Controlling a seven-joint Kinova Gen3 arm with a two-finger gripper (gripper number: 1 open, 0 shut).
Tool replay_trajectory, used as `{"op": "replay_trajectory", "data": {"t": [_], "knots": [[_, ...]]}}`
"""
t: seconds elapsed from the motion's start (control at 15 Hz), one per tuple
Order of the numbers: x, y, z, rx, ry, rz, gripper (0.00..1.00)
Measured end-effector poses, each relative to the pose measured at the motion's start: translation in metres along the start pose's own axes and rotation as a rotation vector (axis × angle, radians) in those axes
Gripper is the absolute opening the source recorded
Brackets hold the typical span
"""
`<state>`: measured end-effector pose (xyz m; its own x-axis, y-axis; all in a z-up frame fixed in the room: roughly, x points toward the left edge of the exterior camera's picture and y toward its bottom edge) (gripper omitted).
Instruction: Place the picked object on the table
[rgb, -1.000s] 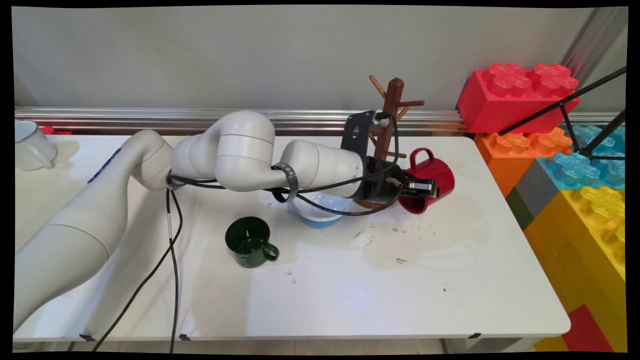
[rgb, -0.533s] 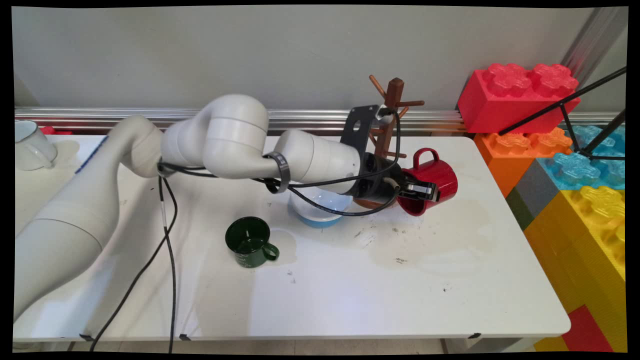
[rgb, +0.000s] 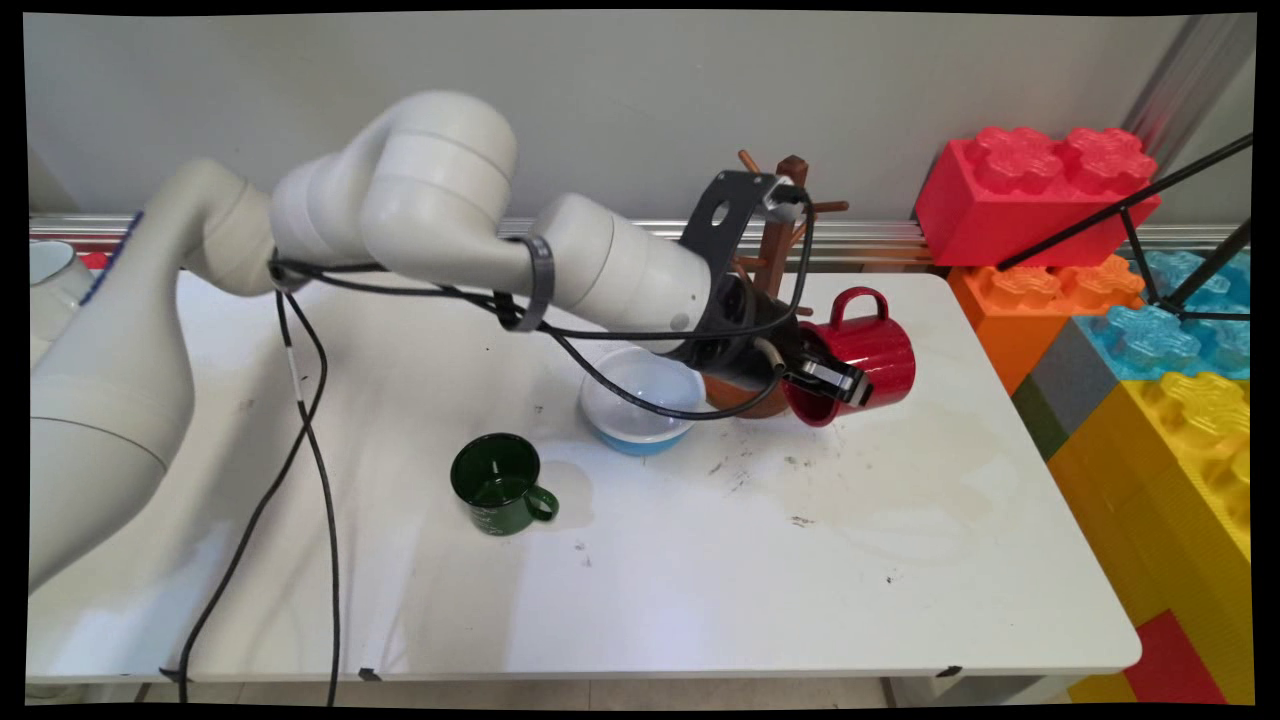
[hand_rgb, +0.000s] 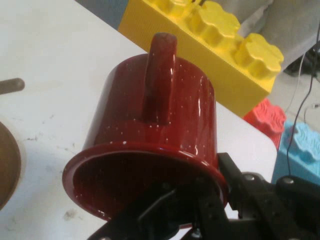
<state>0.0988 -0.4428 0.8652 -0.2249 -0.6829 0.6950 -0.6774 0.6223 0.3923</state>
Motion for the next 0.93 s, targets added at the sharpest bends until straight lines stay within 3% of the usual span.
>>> {"op": "replay_trajectory", "data": {"t": [0.4,0.93], "knots": [[0.019,0.016,-0.025,0.017,-0.099,0.094,0.0],[0.032,0.035,-0.044,0.042,-0.303,0.242,0.0]]}}
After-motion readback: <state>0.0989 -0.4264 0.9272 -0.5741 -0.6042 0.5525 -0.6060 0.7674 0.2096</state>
